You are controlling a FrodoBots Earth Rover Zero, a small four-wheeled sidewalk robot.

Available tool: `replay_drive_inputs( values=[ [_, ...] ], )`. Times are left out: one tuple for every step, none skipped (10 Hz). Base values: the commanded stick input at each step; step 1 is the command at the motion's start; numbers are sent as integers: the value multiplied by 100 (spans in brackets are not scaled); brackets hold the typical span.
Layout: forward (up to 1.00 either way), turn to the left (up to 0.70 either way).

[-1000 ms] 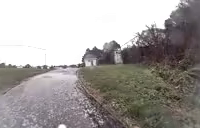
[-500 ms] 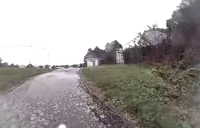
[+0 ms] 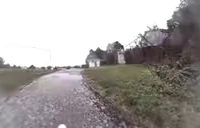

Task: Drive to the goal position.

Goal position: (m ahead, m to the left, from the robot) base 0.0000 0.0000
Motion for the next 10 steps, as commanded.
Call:
replay_drive_inputs(
  values=[
    [-85,-9],
    [-85,-16],
    [-85,-22],
    [-74,-23],
    [-24,-7],
    [0,0],
    [0,0],
    [0,0],
    [0,8],
    [0,33]
  ],
)
